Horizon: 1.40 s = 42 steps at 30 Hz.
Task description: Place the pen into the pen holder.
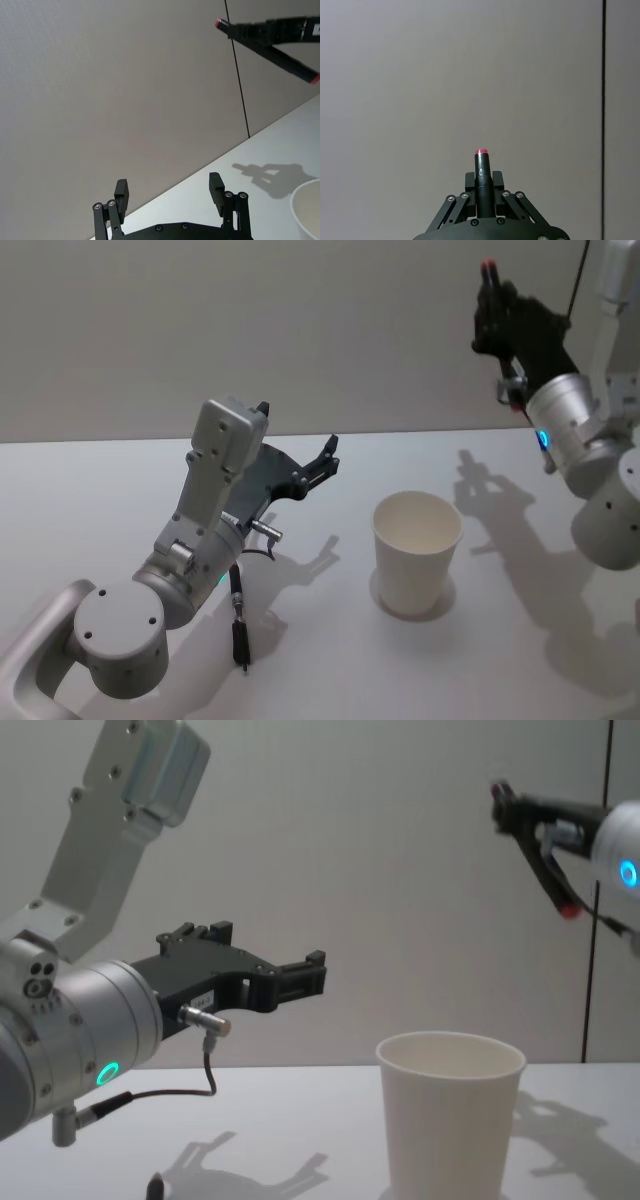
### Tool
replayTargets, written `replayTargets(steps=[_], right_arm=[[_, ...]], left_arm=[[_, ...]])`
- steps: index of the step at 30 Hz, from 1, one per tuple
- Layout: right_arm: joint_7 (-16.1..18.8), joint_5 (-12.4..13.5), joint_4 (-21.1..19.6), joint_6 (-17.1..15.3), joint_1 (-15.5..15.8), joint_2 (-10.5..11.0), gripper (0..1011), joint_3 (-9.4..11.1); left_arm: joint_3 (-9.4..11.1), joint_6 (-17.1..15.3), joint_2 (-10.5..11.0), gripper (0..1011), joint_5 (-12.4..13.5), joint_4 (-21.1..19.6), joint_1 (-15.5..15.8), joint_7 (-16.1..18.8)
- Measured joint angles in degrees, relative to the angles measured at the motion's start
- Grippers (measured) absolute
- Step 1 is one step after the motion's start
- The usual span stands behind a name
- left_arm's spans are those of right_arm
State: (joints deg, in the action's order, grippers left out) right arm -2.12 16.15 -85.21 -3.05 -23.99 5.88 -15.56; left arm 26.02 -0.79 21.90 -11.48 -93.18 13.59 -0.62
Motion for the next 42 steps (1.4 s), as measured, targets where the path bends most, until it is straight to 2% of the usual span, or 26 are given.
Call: replayTargets(steps=[10, 20, 26, 31, 37, 42], right_arm=[[3.74, 2.42, -4.06, 1.89, 0.48, -1.23, 187, -1.24], [8.03, 4.91, -7.78, 0.08, 1.82, -1.54, 187, -2.58], [11.3, 6.08, -11.36, -3.51, 3.85, -0.15, 187, -3.14], [13.13, 6.38, -13.25, -4.98, 5.57, 1.37, 187, -3.31], [15.3, 6.74, -13.94, -4.98, 7.28, 2.88, 187, -3.41], [16.9, 7.34, -13.55, -3.62, 8.26, 3.61, 187, -3.48]], left_arm=[[0.0, 0.0, 0.0, 1001, 0.0, 0.0, 0.0, 0.0], [0.0, 0.0, 0.0, 1001, 0.0, 0.0, 0.0, 0.0], [0.0, 0.0, 0.0, 1001, 0.0, 0.0, 0.0, 0.0], [0.0, 0.0, 0.0, 1001, 0.0, 0.0, 0.0, 0.0], [0.0, 0.0, 0.0, 1001, 0.0, 0.0, 0.0, 0.0], [0.0, 0.0, 0.0, 1001, 0.0, 0.0, 0.0, 0.0]])
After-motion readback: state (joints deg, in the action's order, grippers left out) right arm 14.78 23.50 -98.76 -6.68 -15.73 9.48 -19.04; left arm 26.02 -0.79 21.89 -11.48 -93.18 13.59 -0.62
